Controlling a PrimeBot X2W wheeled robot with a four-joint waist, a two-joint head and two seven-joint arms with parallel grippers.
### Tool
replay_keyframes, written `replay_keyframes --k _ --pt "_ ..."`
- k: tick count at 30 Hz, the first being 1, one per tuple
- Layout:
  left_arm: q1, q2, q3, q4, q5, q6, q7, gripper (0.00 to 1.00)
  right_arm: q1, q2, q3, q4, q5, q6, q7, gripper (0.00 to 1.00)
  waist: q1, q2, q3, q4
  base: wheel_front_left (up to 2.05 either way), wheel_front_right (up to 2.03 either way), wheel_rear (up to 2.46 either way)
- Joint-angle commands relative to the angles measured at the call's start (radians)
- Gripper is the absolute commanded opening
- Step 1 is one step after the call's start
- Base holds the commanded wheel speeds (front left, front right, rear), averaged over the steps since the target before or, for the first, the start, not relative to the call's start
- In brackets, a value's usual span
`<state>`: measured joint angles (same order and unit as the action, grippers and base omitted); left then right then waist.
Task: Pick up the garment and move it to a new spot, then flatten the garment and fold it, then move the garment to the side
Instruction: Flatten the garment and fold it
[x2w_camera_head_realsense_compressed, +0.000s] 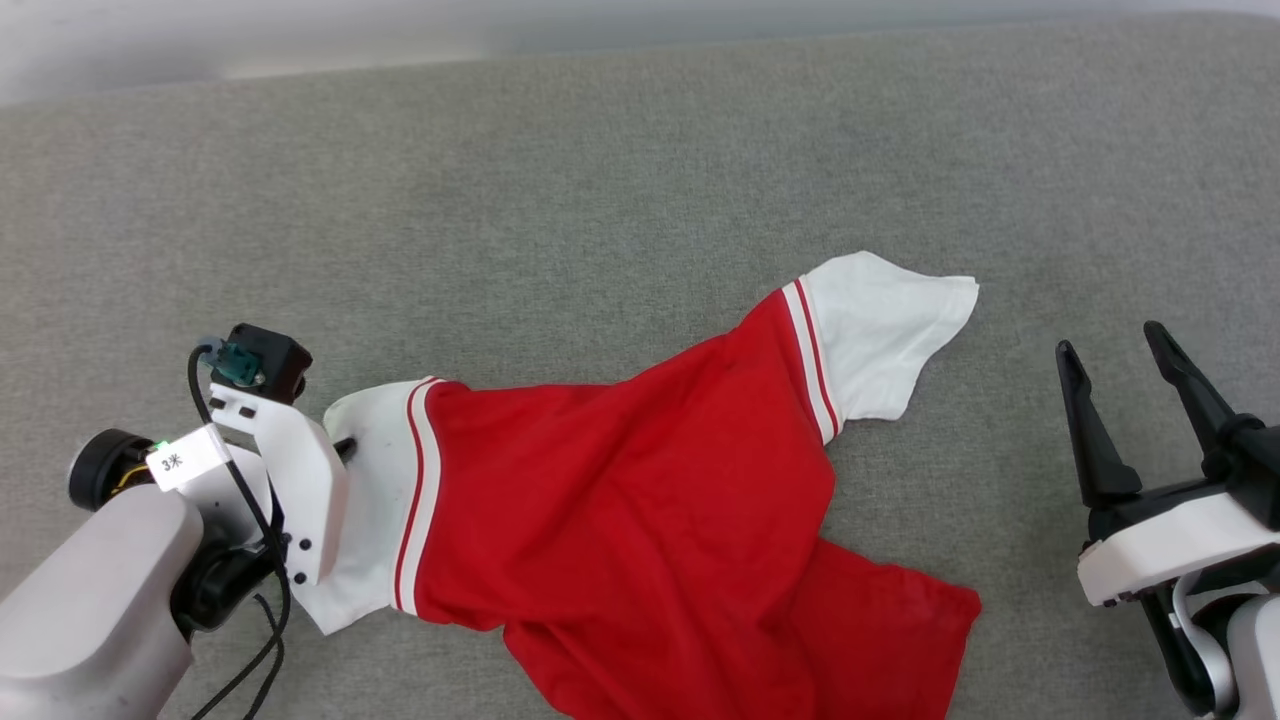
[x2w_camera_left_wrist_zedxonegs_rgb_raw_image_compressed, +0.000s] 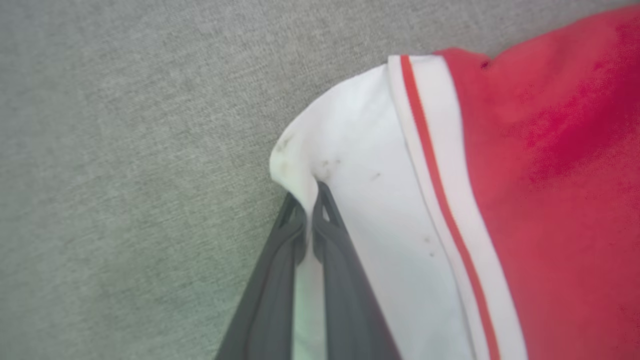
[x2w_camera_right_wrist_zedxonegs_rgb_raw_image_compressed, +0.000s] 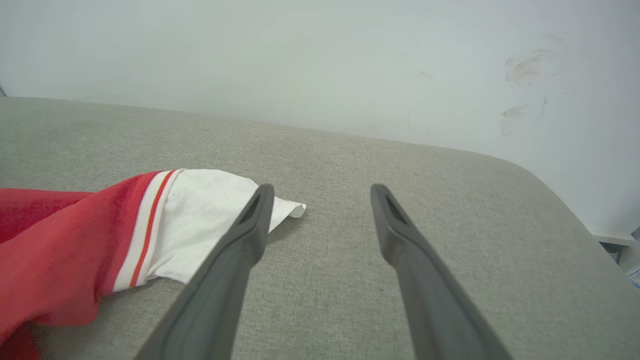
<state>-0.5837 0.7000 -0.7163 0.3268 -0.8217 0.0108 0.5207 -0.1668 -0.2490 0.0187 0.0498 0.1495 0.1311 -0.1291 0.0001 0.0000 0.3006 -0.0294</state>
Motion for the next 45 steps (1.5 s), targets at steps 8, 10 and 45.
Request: replay_keyframes --k 8,10,45 --pt "0.048 0.032 0.075 -0.148 0.084 0.092 -0.263 0.00 -0.031 -0.125 0.074 -0.057 0.104 -0.001 0.206 1.00 -0.0001 0.0000 -0.079 0.065 0.00 0.00 0.00" --pt "0.061 0.038 0.084 -0.210 0.100 0.114 -0.299 0.00 -0.049 -0.179 0.105 -0.075 0.149 -0.001 0.306 1.00 -0.0001 0.0000 -0.089 0.084 0.00 0.00 0.00" --pt "0.061 -0.043 -0.002 -0.616 0.261 0.222 -0.399 0.00 -0.340 -0.394 0.419 0.319 0.373 0.002 1.082 0.00 -0.0001 0.0000 0.071 0.342 0.00 0.00 0.00"
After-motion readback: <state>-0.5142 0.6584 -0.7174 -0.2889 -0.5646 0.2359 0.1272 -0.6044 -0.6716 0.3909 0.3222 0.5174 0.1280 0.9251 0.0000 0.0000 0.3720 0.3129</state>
